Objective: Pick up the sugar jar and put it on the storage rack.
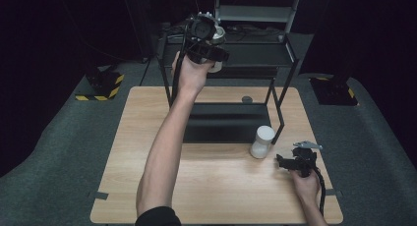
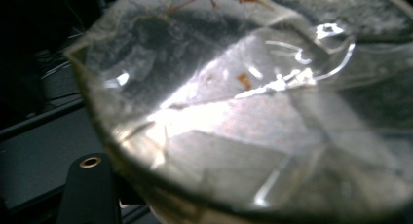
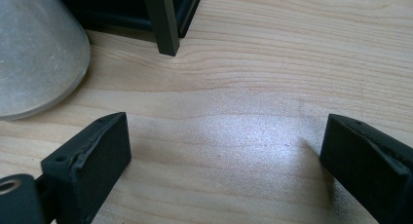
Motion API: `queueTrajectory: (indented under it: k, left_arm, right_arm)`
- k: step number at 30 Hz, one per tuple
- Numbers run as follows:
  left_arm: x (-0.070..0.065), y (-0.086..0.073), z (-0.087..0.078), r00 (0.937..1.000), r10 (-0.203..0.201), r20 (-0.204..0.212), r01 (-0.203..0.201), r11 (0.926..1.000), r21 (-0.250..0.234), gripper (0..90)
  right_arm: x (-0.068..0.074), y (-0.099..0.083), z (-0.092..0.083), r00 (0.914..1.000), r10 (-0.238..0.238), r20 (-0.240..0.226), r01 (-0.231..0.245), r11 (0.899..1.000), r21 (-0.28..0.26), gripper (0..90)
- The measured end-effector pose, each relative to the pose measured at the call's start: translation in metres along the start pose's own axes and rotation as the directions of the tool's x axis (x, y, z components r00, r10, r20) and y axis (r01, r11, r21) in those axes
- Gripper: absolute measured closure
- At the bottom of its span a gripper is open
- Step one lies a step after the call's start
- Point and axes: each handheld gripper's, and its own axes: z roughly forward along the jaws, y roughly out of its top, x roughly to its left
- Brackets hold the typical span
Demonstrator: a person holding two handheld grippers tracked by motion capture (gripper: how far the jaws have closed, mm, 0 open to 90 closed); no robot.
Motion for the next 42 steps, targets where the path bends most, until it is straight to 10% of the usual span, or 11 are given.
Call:
queueTrajectory:
  k: [13,14,17,26,28,31,32,42]
  left_arm:
    - [-0.001,0.007,0.032,0.9901,-0.071,-0.121,0.073,0.9972,0.015,30.8]
    - [-0.004,0.003,0.037,0.9854,-0.120,-0.121,0.119,0.9927,-0.020,30.8]
    - [-0.002,0.008,0.040,0.9888,-0.060,-0.137,0.064,0.9976,0.026,30.8]
    - [0.006,0.006,0.042,0.9879,-0.078,-0.134,0.081,0.9965,0.017,30.8]
    - [0.005,0.000,0.046,0.9824,-0.133,-0.131,0.131,0.9911,-0.025,30.8]
    - [0.009,0.004,0.046,0.9879,-0.083,-0.131,0.086,0.9960,0.023,30.8]
    - [0.006,-0.005,0.050,0.9817,-0.140,-0.129,0.136,0.9900,-0.036,30.7]
    - [0.015,-0.006,0.047,0.9891,-0.103,-0.105,0.102,0.9947,-0.014,30.7]
  right_arm:
    - [0.000,0.000,0.000,1.0000,0.002,0.000,-0.002,1.000,0.000,3.6]
    - [0.000,0.000,0.000,1.0000,0.001,0.000,-0.001,1.000,-0.001,3.5]
    - [0.000,0.000,0.000,1.0000,0.000,0.000,0.000,1.000,0.000,3.5]
    - [0.000,0.000,0.000,1.0000,0.001,0.000,-0.001,1.000,0.000,3.4]
    - [0.000,0.000,0.000,1.0000,0.001,0.000,-0.001,1.000,0.000,3.3]
    - [0.000,0.000,0.000,1.0000,0.001,0.000,-0.001,1.000,0.000,3.3]
    - [0.000,0.000,0.000,1.0000,0.001,0.000,-0.001,1.000,0.000,3.4]
    - [0.000,0.000,0.000,1.0000,0.001,0.000,-0.001,1.000,0.000,3.4]
